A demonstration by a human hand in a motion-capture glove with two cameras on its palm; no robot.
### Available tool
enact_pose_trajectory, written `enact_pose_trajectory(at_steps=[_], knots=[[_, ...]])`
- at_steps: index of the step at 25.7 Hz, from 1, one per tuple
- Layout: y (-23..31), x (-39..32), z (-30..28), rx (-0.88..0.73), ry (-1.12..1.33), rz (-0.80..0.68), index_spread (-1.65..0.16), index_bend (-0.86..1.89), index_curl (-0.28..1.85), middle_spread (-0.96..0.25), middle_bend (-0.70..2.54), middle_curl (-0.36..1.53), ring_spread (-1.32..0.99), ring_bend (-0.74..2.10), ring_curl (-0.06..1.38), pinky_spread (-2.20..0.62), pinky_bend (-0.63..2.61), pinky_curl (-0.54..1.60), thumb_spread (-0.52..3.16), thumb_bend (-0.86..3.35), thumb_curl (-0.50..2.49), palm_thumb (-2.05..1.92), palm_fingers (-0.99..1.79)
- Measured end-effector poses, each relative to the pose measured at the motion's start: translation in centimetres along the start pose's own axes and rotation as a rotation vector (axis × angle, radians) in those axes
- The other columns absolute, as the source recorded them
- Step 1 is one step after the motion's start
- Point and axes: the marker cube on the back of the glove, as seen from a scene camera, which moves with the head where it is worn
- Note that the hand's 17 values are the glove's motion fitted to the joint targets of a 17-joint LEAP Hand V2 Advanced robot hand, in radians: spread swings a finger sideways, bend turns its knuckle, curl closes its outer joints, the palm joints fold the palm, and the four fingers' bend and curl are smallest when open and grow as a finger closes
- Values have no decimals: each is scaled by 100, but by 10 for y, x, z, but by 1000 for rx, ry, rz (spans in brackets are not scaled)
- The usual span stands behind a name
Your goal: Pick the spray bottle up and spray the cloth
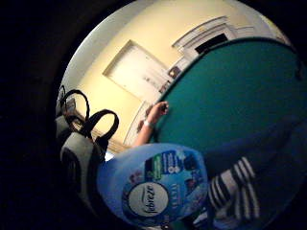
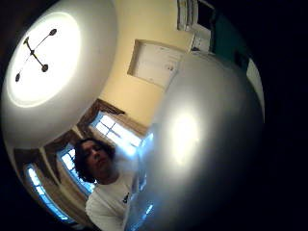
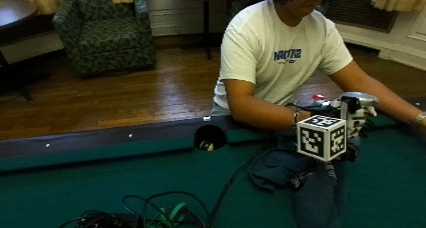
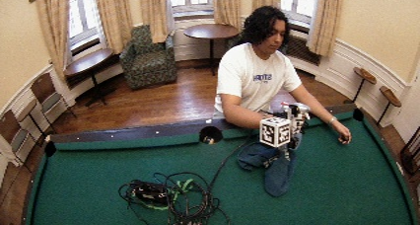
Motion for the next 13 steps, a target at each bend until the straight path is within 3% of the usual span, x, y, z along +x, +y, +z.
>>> enact_pose_trajectory(at_steps=[7, 13], knots=[[20, 29, 61, -198, -51, 36, -28, 34, 60, -19, 65, 55, -19, 77, 49, -31, 45, 43, 25, -3, 84, 93, 139], [28, 36, 72, -216, -26, 15, -28, 35, 60, -20, 65, 55, -19, 77, 49, -31, 46, 43, 25, -3, 84, 93, 139]])
